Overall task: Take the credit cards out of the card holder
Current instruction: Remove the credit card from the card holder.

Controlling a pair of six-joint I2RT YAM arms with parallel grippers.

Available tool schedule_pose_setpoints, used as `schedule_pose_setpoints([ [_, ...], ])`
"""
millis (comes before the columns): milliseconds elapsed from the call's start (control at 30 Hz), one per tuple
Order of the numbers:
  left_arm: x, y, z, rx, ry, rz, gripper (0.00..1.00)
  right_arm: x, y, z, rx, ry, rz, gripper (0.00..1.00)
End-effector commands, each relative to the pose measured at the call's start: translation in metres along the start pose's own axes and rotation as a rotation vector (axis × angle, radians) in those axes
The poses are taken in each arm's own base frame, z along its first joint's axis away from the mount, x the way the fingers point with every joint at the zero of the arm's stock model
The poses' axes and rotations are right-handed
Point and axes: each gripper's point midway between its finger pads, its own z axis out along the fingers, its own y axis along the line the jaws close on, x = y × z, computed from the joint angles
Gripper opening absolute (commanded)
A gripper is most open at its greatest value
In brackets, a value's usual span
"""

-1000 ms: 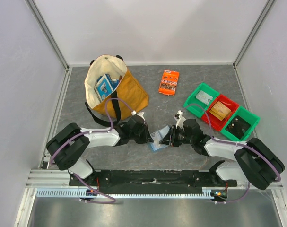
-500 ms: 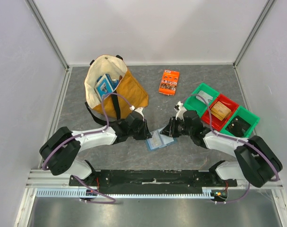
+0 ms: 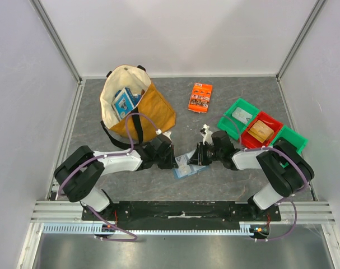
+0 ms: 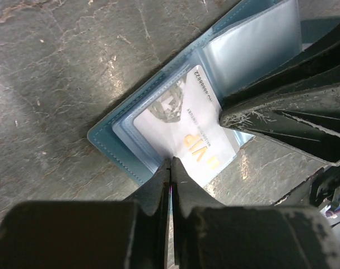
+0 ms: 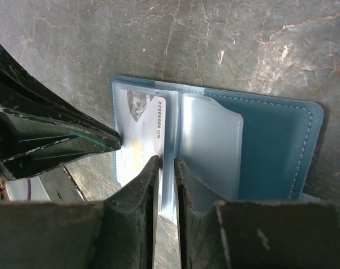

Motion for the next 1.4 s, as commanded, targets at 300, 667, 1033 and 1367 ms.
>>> schedule_pose_setpoints([
  [300,0.016,0.032,0.007,-0.125,0.063,0.047,0.02,0.004,0.015,0.004,-0.154,0.011,-0.001,0.15],
  [667,0.017,0.041,0.004,-0.169,0.085,0.104,0.02,0.005,0.025,0.004,-0.224,0.024,-0.004,0.03],
  [1033,0.023,0.051,0.003,-0.206,0.105,0.121,0.02,0.001,-0.014,-0.009,-0.097,-0.008,0.073,0.00],
  [1367,0.021,0.050,0.001,-0.201,0.108,0.145,0.02,-0.002,-0.010,-0.007,-0.132,0.029,0.077,0.21],
])
